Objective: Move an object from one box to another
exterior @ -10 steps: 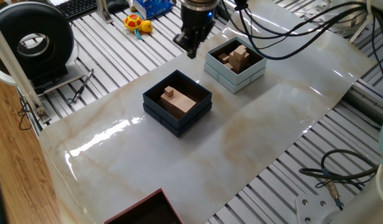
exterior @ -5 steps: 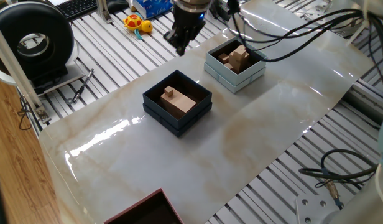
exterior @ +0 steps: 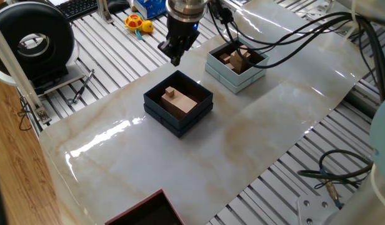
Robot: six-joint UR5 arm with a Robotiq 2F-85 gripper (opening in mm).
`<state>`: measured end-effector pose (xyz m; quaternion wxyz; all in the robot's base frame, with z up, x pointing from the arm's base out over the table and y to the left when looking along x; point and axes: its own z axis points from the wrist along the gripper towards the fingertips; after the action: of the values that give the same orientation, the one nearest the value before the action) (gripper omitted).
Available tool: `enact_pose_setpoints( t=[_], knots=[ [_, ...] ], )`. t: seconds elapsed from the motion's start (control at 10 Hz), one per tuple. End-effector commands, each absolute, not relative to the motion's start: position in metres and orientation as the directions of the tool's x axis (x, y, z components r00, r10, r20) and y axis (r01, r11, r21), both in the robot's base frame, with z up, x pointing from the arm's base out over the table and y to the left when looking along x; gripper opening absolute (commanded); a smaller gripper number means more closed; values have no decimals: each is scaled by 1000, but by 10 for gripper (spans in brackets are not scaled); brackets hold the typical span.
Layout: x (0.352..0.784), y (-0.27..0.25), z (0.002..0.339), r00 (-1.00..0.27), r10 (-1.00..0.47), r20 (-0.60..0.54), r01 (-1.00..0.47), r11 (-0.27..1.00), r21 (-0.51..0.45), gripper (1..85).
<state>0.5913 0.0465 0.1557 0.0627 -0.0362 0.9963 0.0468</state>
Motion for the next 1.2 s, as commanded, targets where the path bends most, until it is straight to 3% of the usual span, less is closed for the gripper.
enact_pose_setpoints(
  t=[0.0, 0.5, 1.1],
  knots=[
    [590, 56, 138, -995, -54, -89, -63, 993, 100, 443],
    [579, 50, 130, -999, 7, -38, 5, 999, 53, 457],
    [586, 46, 130, -997, 47, -63, 45, 998, 42, 433]
  ],
)
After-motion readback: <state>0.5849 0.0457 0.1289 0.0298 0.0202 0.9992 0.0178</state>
